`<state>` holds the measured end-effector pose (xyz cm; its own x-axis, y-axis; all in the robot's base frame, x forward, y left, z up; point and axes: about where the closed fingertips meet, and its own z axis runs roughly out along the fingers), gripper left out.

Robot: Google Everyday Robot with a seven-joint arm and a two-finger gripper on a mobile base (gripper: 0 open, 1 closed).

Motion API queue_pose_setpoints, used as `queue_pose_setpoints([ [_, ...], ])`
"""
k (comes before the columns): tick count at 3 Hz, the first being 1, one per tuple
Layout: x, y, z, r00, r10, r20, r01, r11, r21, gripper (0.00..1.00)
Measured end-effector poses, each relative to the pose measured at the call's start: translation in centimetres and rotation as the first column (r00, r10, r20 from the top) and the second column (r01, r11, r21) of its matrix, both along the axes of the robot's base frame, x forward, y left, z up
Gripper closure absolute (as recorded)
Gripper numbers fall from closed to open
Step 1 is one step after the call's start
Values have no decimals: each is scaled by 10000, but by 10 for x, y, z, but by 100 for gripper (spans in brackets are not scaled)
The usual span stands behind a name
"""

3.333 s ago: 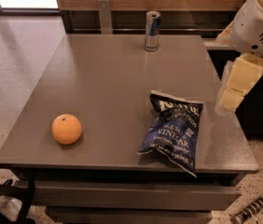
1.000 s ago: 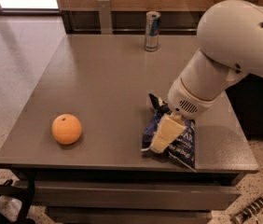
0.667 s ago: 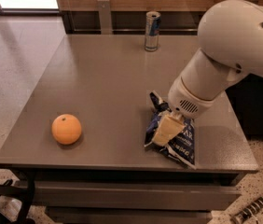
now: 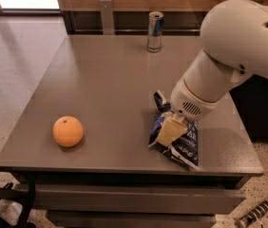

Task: Move blue chip bag near redbull can

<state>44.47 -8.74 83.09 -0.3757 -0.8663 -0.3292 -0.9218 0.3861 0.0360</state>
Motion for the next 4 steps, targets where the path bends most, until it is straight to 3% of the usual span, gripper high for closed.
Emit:
queue_pose_setpoints([
  [1, 0, -13, 17, 9995, -76, 293, 80, 9999, -144, 100],
  [2, 13, -33, 51, 9936, -281, 1096, 311, 9992, -263, 100],
  [3, 42, -46, 86, 9747, -310, 2213, 340, 9994, -99, 100],
  [4, 78, -59, 114, 9400, -397, 3389, 362, 9992, 166, 100],
])
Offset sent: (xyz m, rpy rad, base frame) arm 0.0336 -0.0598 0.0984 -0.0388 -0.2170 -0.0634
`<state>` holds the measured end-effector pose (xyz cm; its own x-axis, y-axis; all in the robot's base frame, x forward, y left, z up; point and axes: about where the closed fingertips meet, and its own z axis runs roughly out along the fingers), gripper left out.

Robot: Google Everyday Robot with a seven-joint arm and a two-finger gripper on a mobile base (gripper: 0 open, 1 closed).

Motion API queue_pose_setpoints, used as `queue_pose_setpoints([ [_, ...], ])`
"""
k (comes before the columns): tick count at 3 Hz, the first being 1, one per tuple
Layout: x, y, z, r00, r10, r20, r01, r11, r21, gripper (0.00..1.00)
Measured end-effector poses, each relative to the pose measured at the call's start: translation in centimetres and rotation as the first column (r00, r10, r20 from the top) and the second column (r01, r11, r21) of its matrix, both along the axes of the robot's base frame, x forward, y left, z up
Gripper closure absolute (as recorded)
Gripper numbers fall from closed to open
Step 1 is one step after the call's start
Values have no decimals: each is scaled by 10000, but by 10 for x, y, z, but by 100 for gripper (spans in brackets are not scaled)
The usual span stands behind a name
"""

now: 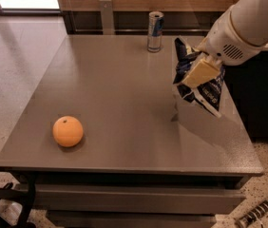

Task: Move blue chip bag near redbull can

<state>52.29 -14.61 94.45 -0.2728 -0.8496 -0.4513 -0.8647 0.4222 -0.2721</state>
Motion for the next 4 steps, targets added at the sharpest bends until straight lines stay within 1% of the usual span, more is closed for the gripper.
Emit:
queue_pose_setpoints([
  [1, 43, -14, 21, 9939, -228, 1076, 192, 9992, 349, 100],
  [2, 79, -25, 30, 9796, -667, 1897, 508, 9949, 872, 100],
  [3, 117, -39, 39, 9529, -1419, 2679, 1075, 9844, 1393, 100],
  [4, 117, -39, 39, 9529, -1419, 2679, 1074, 9844, 1393, 100],
])
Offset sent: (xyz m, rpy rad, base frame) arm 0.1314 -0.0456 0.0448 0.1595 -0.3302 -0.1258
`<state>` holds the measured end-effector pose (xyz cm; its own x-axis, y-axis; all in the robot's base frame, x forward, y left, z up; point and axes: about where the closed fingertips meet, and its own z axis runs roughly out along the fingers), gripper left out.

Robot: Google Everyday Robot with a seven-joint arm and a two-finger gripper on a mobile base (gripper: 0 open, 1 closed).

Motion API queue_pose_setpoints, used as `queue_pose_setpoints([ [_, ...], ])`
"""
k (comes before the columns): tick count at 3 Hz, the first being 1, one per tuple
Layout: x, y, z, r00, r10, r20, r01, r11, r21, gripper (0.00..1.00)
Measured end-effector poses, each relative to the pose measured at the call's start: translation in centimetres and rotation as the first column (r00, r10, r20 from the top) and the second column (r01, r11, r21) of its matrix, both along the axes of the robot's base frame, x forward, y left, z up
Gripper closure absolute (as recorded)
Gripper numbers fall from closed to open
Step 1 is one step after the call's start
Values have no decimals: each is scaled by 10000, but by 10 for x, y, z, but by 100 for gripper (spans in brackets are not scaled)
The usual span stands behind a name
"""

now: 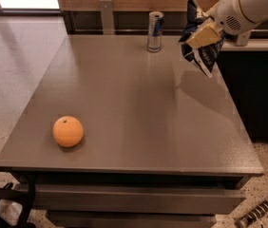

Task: Move blue chip bag near redbull can

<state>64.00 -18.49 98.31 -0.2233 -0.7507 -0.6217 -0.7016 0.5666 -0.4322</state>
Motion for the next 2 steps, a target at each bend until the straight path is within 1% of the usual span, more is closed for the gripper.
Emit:
queue_pose_setpoints([
  [1, 16, 1, -5, 9996, -275, 20, 275, 9993, -242, 100],
  [2, 59, 1, -6, 9987, -453, 215, 470, 9955, -829, 100],
])
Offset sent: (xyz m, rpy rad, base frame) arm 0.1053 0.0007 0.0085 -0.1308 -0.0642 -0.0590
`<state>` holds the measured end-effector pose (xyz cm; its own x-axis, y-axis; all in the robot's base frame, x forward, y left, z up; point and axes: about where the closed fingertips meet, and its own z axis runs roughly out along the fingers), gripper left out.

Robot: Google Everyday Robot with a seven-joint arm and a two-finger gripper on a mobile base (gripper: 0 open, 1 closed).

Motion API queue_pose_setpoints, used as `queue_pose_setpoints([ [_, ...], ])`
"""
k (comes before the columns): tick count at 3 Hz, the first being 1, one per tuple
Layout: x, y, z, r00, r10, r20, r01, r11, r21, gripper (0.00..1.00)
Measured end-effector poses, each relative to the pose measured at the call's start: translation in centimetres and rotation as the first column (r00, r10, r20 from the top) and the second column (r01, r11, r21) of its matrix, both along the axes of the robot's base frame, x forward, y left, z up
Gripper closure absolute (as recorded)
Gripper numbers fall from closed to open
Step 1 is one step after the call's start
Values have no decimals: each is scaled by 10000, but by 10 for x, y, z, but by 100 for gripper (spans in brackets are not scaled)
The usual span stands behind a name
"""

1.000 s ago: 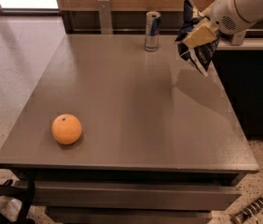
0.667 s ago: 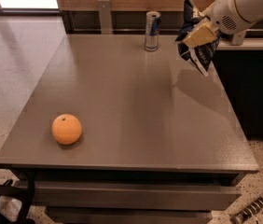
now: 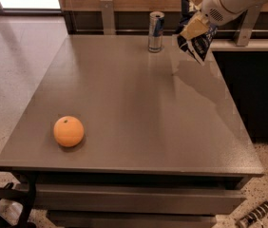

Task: Move blue chip bag near redbull can

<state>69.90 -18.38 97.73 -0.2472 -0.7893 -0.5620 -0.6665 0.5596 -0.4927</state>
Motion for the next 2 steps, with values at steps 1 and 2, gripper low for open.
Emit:
queue_pose_setpoints([
  [1, 32, -2, 4, 9996, -177, 207, 185, 9991, -378, 100],
  [2, 58, -7, -2, 9987, -279, 417, 285, 9995, -127, 100],
])
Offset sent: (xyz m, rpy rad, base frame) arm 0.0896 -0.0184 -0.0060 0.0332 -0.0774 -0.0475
